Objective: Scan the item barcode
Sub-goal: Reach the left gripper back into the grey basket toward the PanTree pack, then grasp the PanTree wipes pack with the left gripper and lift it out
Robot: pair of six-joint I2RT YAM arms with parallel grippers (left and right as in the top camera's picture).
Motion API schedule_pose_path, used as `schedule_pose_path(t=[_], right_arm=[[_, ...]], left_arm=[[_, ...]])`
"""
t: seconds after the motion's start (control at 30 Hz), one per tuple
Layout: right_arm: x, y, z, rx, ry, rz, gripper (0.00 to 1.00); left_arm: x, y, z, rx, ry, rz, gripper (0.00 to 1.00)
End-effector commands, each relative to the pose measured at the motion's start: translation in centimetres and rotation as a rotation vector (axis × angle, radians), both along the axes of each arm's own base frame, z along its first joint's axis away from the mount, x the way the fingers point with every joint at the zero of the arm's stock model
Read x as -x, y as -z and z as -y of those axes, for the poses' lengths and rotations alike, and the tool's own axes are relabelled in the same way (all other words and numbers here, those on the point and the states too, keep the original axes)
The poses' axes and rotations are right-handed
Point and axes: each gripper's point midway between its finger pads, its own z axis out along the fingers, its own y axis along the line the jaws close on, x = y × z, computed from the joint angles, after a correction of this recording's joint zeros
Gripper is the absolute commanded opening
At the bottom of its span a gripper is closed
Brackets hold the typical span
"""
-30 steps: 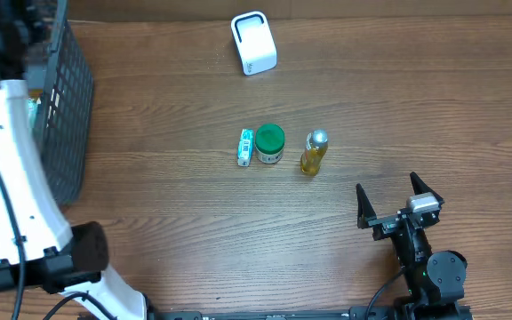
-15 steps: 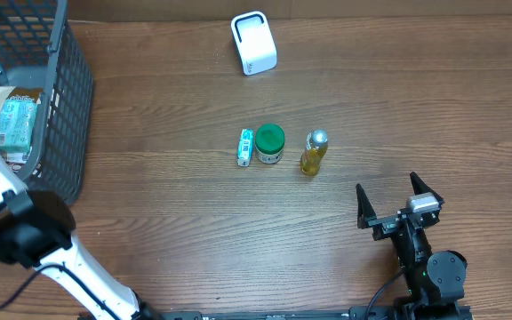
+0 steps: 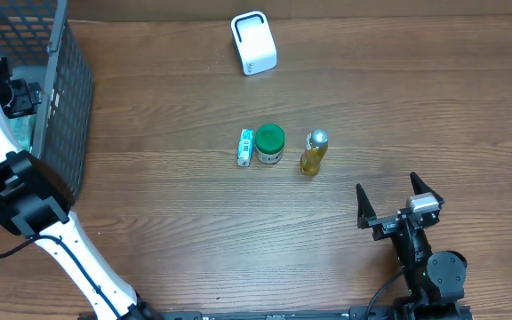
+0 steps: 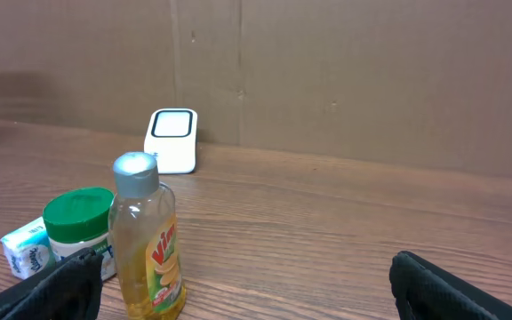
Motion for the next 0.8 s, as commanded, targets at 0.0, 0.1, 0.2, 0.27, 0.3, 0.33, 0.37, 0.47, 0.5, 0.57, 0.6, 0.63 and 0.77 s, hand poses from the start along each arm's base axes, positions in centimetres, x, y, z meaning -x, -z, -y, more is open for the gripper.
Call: schedule_pose_path(t=[0.0,0.1,0.2,0.27,0.3,0.33,0.37,0.47,0.5,0.57,0.6,0.63,0.77], right_arm=[[0.0,0.2,0.2,0.001,0.008,0.001,1.00],[0.0,0.2,0.2,0.001,0.008,0.001,1.00],[0.0,0.2,0.2,0.001,0.008,0.001,1.00],[0.0,0.2,0.2,0.001,0.008,0.001,1.00],[0.0,0.2,0.2,0.001,0.008,0.001,1.00],[0.0,0.2,0.2,0.001,0.008,0.001,1.00],[0.0,0.2,0.2,0.001,0.008,0.001,1.00],[0.0,0.2,0.2,0.001,0.008,0.001,1.00],[0.0,0.2,0.2,0.001,0.008,0.001,1.00],[0.0,0.2,0.2,0.001,0.008,0.001,1.00],[0.0,0.2,0.2,0.001,0.008,0.001,1.00],[0.0,0.2,0.2,0.001,0.008,0.001,1.00],[0.0,0.2,0.2,0.001,0.008,0.001,1.00]], left_arm=[[0.0,1.3,-0.5,-0.029,0.022,-0.043,1.00],[-0.1,2.2,-0.6,-0.026,0.041,-0.060,1.00],[-0.2,2.8,-1.0,-0.040,0.046,-0.072,1.00],[-0.3,2.8,-1.2,-0.051,0.043,-0.070,1.00],[-0.4,2.8,-1.3,-0.054,0.043,-0.066,1.00],[-0.5,2.8,-1.3,-0.057,0.043,-0.061,1.00],[-0.6,2.8,-1.4,-0.059,0.043,-0.057,1.00],[-0.7,2.8,-1.5,-0.064,0.056,-0.056,1.00],[-0.7,2.7,-1.5,-0.065,0.059,-0.057,1.00],[-0.6,2.7,-1.8,-0.064,0.057,-0.056,1.00],[-0.6,2.7,-1.9,-0.063,0.055,-0.054,1.00],[-0.5,2.7,-2.0,-0.063,0.053,-0.053,1.00],[-0.5,2.9,-2.2,-0.041,0.055,-0.035,1.00]])
